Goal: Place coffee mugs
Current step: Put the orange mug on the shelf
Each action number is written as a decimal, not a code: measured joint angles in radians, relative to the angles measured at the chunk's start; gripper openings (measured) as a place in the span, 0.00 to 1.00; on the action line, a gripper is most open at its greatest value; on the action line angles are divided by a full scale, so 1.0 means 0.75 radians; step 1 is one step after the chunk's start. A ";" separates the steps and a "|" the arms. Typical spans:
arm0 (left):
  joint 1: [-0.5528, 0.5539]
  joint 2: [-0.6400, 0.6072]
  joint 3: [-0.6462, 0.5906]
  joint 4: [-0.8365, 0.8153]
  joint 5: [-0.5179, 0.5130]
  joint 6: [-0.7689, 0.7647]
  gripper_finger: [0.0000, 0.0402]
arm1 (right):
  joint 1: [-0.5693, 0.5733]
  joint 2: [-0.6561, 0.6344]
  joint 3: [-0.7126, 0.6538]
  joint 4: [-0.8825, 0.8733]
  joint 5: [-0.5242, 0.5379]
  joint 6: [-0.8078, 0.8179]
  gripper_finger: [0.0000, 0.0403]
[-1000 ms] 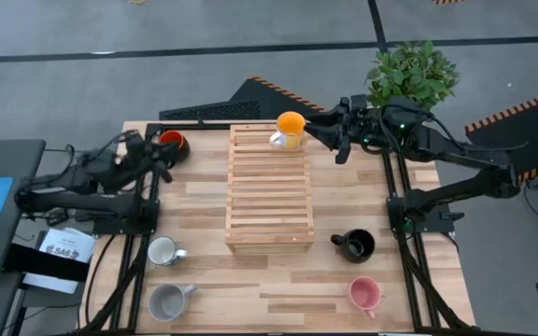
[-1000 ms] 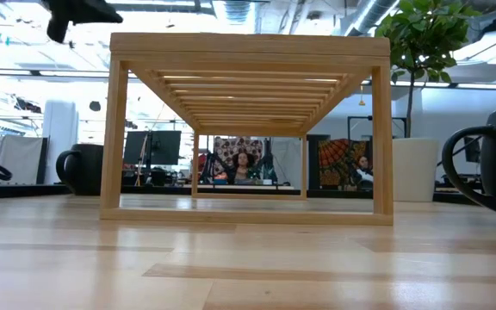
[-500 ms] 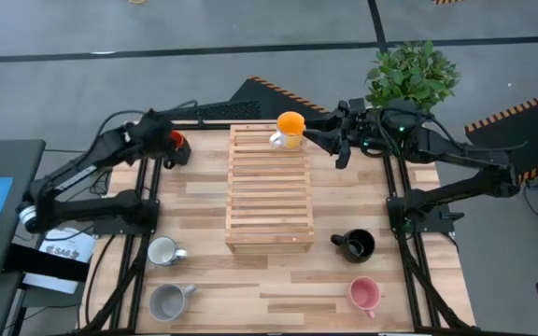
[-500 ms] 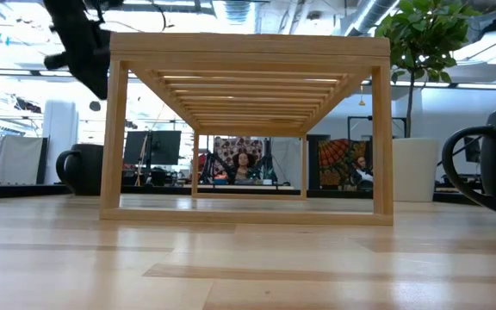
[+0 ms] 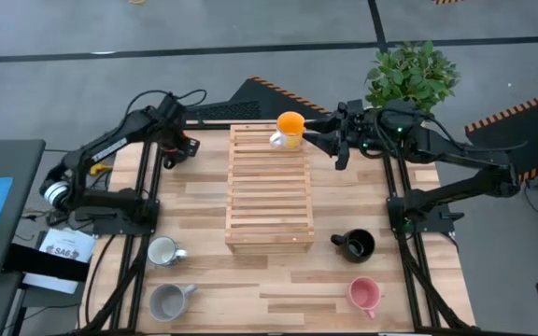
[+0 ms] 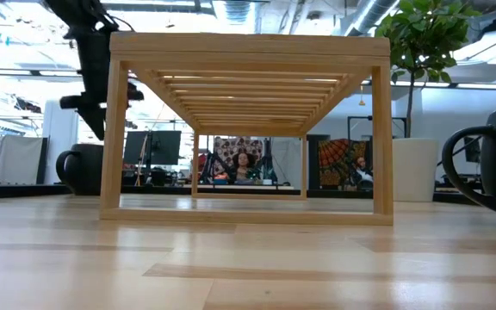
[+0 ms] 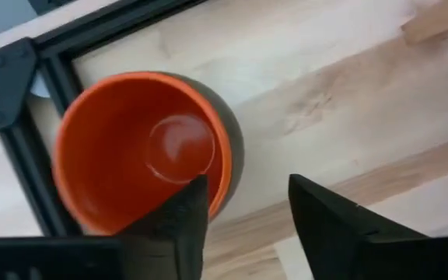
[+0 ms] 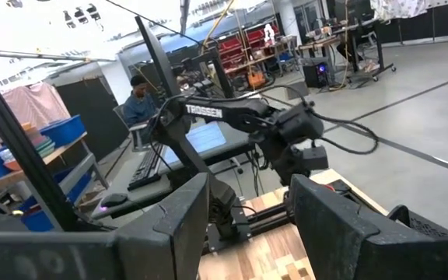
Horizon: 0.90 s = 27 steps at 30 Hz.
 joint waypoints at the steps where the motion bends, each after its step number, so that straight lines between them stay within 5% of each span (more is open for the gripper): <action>1: 0.001 0.025 0.000 0.005 0.004 -0.001 0.43 | 0.000 0.000 0.000 0.000 0.000 0.000 0.52; 15: 0.001 0.341 0.000 0.007 -0.058 -0.028 0.44 | 0.000 0.000 0.000 0.000 0.000 0.000 0.52; 19: 0.001 0.346 0.000 0.009 -0.052 0.011 0.31 | 0.000 0.000 0.000 0.000 -0.001 0.001 0.52; 23: 0.001 0.289 -0.001 -0.009 -0.037 0.036 0.06 | 0.000 0.000 0.000 0.000 -0.001 0.001 0.52; 27: 0.002 0.190 0.021 -0.079 -0.026 0.037 0.02 | 0.000 0.001 0.000 0.000 -0.001 0.001 0.52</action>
